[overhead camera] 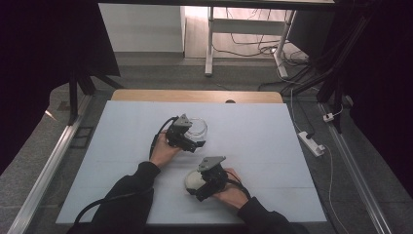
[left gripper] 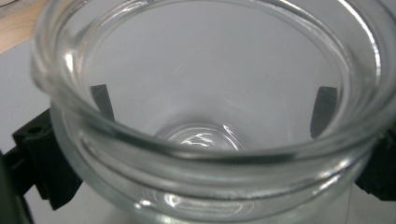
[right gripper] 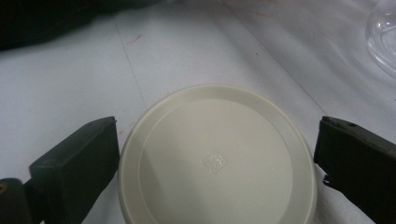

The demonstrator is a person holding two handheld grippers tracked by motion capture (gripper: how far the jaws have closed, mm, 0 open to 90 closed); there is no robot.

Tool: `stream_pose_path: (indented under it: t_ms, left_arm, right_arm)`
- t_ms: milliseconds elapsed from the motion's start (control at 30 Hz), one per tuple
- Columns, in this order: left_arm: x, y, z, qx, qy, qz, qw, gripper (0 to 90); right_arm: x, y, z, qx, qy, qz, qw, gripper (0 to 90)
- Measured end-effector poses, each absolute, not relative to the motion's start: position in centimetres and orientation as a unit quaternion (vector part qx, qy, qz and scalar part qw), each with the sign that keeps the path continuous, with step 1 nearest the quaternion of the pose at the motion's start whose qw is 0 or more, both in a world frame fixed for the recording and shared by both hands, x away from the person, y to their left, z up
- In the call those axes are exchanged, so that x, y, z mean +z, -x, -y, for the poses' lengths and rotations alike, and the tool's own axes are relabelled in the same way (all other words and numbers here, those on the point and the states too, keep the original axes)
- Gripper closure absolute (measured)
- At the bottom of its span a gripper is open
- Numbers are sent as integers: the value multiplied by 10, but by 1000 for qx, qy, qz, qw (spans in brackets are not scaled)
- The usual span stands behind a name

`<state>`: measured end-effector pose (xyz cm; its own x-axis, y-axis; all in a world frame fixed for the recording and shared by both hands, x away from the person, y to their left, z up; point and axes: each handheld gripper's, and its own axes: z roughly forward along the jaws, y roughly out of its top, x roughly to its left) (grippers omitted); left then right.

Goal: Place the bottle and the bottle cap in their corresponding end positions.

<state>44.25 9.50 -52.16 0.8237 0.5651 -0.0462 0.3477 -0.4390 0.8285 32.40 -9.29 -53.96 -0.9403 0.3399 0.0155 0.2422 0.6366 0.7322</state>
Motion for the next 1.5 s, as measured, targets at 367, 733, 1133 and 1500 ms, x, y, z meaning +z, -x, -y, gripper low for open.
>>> stream_pose_path:
  t_ms: [367, 733, 1133, 1500]
  left_arm:
    - [-515, -436, -102, 116, -841, -277, 450, 0]
    - [-505, -425, -120, 103, -830, -291, 464, 0]
    - [-499, -408, -135, 90, -825, -303, 469, 0]
    - [-493, -384, -134, 74, -832, -283, 471, 0]
  right_arm:
    - [-538, -324, 94, 406, -162, -898, 53, 0]
    - [-531, -322, 97, 424, -164, -890, 49, 0]
    - [-520, -320, 106, 444, -173, -877, 55, 0]
    - [-509, -319, 120, 454, -185, -869, 69, 0]
